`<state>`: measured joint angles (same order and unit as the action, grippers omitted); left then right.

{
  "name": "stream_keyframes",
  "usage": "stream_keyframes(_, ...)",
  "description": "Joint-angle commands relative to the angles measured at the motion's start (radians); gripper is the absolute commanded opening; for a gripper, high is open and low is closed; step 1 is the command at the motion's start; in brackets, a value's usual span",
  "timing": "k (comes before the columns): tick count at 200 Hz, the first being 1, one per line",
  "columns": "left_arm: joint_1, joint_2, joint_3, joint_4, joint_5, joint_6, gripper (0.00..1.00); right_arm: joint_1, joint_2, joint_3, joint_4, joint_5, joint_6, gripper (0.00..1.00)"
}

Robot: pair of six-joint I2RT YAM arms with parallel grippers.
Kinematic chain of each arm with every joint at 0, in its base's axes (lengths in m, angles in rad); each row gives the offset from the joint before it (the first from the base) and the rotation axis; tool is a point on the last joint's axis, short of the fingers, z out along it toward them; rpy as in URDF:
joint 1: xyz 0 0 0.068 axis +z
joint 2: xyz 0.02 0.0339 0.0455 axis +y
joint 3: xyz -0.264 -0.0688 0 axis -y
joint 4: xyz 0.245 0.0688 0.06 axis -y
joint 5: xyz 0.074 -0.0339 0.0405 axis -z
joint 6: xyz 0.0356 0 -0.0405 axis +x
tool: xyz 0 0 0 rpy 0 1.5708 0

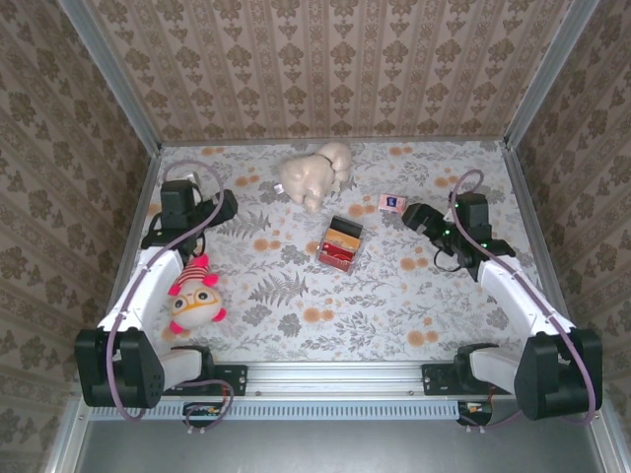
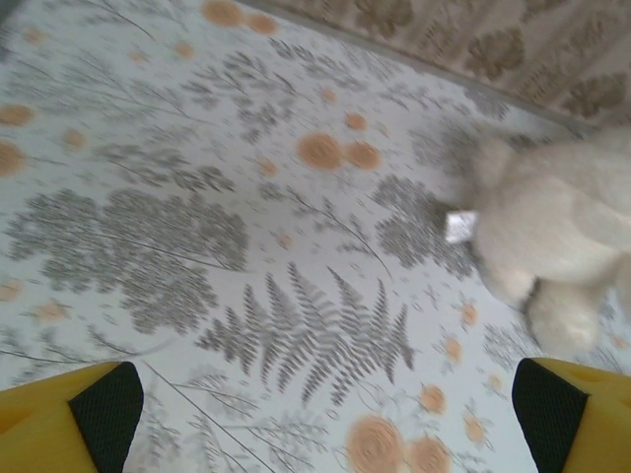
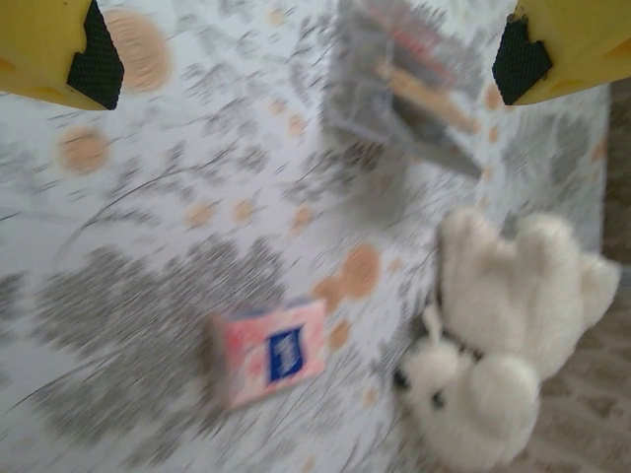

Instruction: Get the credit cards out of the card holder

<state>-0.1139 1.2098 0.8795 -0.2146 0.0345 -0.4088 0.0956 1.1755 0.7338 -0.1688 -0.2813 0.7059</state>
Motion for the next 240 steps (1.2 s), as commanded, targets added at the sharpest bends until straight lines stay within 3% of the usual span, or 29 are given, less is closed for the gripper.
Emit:
stream_keyframes(1, -0.035, 0.026, 0.048, -0.099, 0.065, -0.030, 1.00, 0.101, 0.052, -0.004, 0.065, -0.105, 0.112, 1.00)
stream_keyframes(37, -0.092, 0.059, 0.062, -0.138, 0.071, -0.020, 1.00, 0.245, 0.175, 0.027, 0.110, -0.063, 0.192, 1.00)
stream_keyframes(77, -0.136, 0.077, 0.068, -0.128, 0.069, -0.029, 1.00, 0.327, 0.326, 0.061, 0.185, -0.071, 0.245, 0.99)
stream_keyframes(140, -0.206, 0.132, 0.087, -0.102, 0.059, -0.045, 1.00, 0.343, 0.543, 0.201, 0.292, -0.115, 0.282, 0.92)
stream_keyframes(240, -0.226, 0.194, 0.080, -0.076, 0.040, -0.086, 1.00, 0.379, 0.812, 0.465, 0.334, -0.201, 0.300, 0.87)
